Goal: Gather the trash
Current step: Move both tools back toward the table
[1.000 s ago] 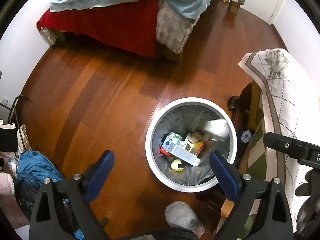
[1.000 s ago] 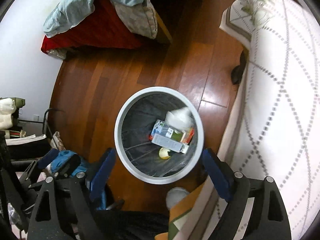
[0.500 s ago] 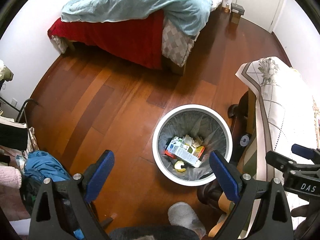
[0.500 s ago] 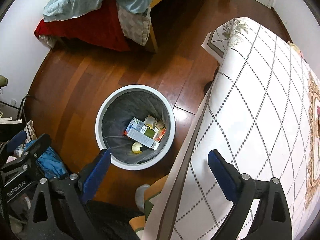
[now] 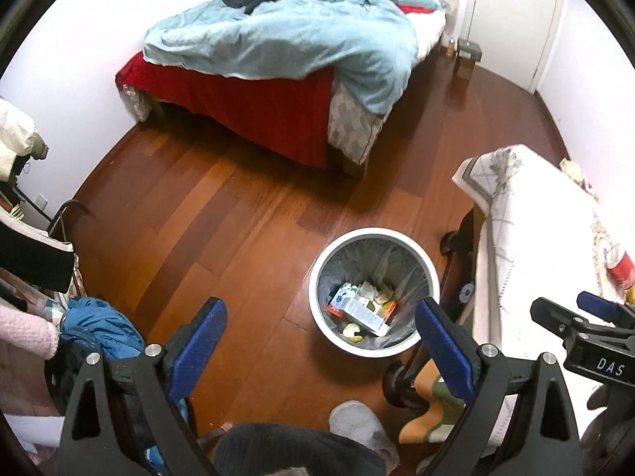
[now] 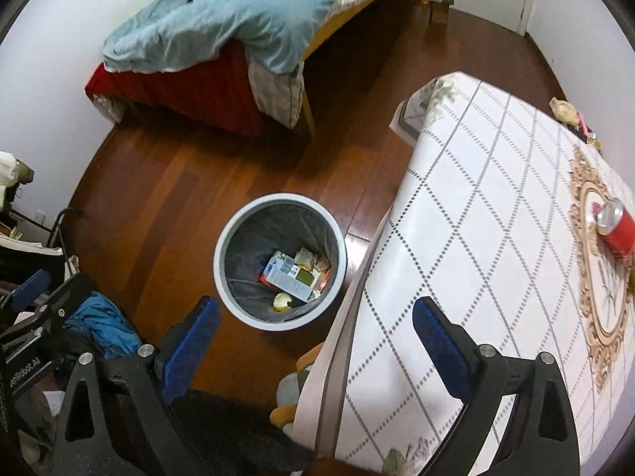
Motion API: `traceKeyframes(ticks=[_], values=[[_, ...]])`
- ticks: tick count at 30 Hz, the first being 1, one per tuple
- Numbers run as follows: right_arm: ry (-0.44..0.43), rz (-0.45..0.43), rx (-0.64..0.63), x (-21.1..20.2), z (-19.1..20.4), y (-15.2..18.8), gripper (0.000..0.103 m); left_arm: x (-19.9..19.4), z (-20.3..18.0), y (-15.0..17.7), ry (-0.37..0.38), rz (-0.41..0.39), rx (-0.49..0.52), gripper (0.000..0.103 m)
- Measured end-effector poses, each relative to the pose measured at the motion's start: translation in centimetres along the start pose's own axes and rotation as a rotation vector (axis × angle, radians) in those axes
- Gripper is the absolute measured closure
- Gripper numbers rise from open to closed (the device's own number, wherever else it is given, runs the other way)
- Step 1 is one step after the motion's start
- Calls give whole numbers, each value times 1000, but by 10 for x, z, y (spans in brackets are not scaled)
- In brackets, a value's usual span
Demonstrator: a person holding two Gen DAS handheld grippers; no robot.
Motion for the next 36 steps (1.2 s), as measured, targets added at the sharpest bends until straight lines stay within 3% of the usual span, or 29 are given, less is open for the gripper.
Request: traceKeyframes(ticks=[10,16,22,31,33,36], values=[[-72,-145,21,-95,10,15,4,-70,-4,9,8,-82,-1,6],[-136,-206,125,-139,-24,32,4,-89,-51,21,47,-117,44,6],[-56,-195,320,-144,-141,80,4,-67,-165,59,127,-52,175,6],[198,-98,728,-116,-426,195,4,23,-351,140,168,109,384,6],[204,-76,782,-103,-468,209,4,43,-377,153,167,143,421,6],[136,-65,859,-75,-518,218,5,65,-411,171,165,163,470,6]])
Point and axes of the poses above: each gripper's, at about its wrist camera, not at the fingertips, and x roughly the way its jaws point, z to its left, y to its underside, the point moved 9 cm from there along x, roughly the way its jaws point, and after that the axes turned 15 degrees about -x, right-handed, at the moved point
